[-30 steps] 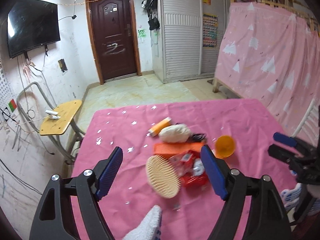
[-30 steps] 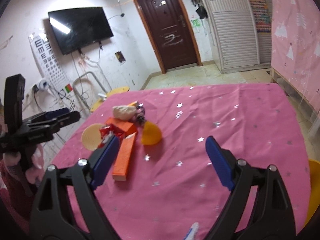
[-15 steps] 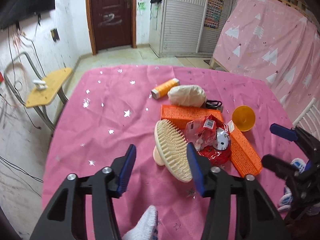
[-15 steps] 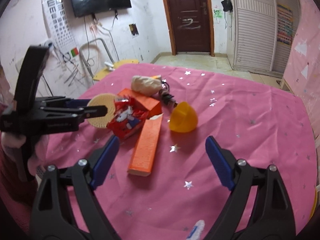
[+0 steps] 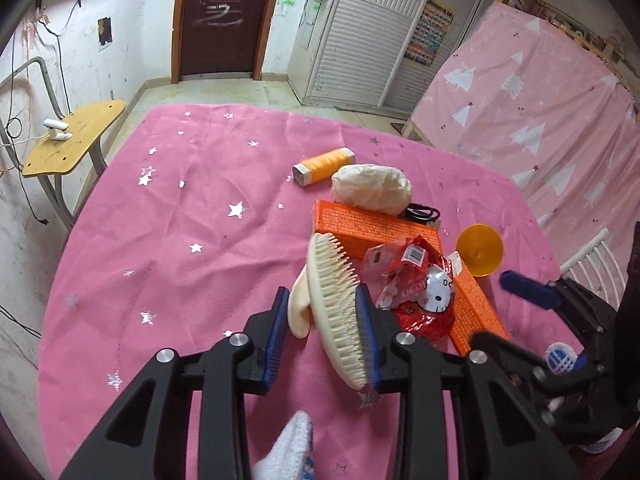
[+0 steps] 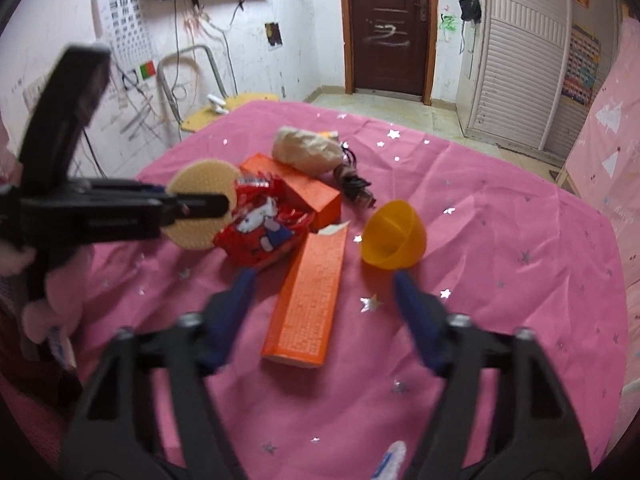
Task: Collect trash
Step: 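Grasp the wooden bristle brush with the left tool while the right grasps the orange strip, then carry brush and orange strip to the yellow bin and open both tools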
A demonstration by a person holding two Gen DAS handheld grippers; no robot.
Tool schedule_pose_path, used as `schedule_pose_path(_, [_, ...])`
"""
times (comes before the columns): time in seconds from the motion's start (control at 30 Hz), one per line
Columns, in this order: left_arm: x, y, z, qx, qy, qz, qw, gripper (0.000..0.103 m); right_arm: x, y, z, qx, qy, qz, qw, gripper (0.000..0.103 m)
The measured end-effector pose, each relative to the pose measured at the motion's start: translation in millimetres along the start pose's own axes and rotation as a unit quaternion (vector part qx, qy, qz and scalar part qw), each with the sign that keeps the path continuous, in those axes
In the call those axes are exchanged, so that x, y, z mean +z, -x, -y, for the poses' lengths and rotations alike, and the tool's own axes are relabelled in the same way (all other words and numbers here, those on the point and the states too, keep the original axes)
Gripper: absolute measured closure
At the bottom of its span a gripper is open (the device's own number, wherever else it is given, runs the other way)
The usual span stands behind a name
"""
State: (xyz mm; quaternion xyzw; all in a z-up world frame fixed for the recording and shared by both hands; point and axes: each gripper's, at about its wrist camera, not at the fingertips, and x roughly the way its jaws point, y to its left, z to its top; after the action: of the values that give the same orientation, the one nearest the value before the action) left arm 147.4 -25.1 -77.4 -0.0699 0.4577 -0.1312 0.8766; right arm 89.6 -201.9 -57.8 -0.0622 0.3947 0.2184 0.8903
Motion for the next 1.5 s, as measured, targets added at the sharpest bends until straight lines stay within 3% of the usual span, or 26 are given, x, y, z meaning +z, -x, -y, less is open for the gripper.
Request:
schedule_pose_path(0.17, [-3, 4, -10, 0.002, 0.014, 0.009, 0.9999, 0.08, -1, -8, -8, -0.009, 0.024, -0.017, 1.0, 0.075])
schedule_pose_path(0.33, [-3, 13, -14, 0.004, 0.022, 0.024, 0.9994, 0.08, -2, -5, -14, -0.038, 0.044, -0.004, 0.998, 0.081])
schedule_pose_path(0.67, [-1, 39, -11, 0.014, 0.022, 0.055, 0.9982, 0.08, -3, 11, 0, -0.023, 0.01, 0.028, 0.999, 0.081])
schedule_pose_path(0.93, [2, 63, 14, 0.015, -0.004, 0.079, 0.9967, 0.08, -6, 50, 36, -0.03, -0.04, 0.084, 0.995, 0.081])
schedule_pose_path(1.3, [11, 71, 92, -0.003, -0.067, 0.092, 0.9935, 0.08, -38, 112, 108, -0.069, -0.121, 0.151, 0.979, 0.081])
schedule_pose_path(1.5, [13, 69, 154, -0.023, -0.117, 0.094, 0.9884, 0.08, -69, 145, 155, -0.106, -0.176, 0.184, 0.961, 0.081])
